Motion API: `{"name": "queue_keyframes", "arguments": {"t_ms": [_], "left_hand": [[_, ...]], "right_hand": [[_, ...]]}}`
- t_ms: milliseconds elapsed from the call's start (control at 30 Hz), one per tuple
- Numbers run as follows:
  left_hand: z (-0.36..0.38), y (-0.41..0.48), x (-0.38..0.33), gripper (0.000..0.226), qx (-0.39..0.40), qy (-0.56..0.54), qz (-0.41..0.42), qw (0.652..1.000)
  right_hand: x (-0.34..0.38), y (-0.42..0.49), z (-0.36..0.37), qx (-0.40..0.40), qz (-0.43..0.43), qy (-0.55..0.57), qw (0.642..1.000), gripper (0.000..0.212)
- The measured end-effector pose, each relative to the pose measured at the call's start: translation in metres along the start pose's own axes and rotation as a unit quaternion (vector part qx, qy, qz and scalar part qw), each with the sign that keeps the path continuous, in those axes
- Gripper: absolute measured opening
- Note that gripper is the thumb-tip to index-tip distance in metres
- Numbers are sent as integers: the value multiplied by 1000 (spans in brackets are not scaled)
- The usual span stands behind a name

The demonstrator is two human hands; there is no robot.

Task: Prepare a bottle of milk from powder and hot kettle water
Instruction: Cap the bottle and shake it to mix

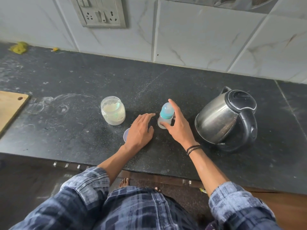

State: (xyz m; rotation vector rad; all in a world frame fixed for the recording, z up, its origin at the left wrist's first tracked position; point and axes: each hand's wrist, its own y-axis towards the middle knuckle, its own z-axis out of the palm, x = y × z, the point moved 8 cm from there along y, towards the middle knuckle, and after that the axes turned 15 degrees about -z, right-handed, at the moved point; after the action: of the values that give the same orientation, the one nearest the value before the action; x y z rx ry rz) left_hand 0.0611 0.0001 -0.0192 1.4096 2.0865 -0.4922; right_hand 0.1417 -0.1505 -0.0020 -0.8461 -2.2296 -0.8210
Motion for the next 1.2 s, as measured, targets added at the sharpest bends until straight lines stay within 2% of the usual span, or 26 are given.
{"name": "queue_keyframes", "arguments": {"t_ms": [167,333,400,467,533,567,600,633,700,733,767,833,867,900,967,1000,1133,1167,1200], "left_hand": [[5,-20,6,31,-69,108,44,991],[19,-39,13,22,-130,192,123,965],[20,-43,14,21,-164,206,144,954],[22,-45,14,22,-185,208,153,948],[23,-45,13,23,-196,207,155,946],[23,-45,12,23,-201,206,156,945],[22,-45,12,23,-204,207,156,944],[21,-45,11,23,-206,208,156,943],[20,-46,11,23,-207,208,159,943],[20,-47,10,23,-208,209,159,942],[20,-46,10,22,-208,209,157,943],[19,-45,10,21,-205,209,150,944],[19,-45,10,21,-204,210,148,945],[19,-45,11,21,-203,210,147,945],[20,-46,12,20,-200,206,151,946],[20,-46,12,20,-199,203,154,946],[23,-44,12,20,-194,201,148,949],[23,-45,13,21,-188,198,149,950],[22,-46,13,22,-182,196,149,952]], "right_hand": [[0,-1,2,-34,-16,-31,999,96],[21,21,-20,27,-74,-37,996,97],[39,30,-48,6,-91,-29,995,98],[61,35,-85,-111,-105,50,987,97],[78,30,-114,-285,-157,168,931,98],[80,24,-120,-347,-169,203,900,98],[80,21,-118,-366,-157,230,888,97],[82,23,-111,-343,-128,247,897,97],[81,24,-94,-236,-79,197,948,96],[80,22,-95,-216,-79,190,954,95],[83,22,-104,-241,-99,222,940,94],[80,19,-125,-357,-124,276,884,94],[77,18,-127,-385,-118,271,875,95],[79,20,-123,-371,-100,264,885,97],[83,23,-105,-253,-69,225,938,99],[83,20,-103,-229,-74,222,945,98],[96,14,-140,-397,-164,217,877,94],[100,17,-138,-395,-155,209,881,93],[105,21,-129,-359,-120,200,904,93]]}}
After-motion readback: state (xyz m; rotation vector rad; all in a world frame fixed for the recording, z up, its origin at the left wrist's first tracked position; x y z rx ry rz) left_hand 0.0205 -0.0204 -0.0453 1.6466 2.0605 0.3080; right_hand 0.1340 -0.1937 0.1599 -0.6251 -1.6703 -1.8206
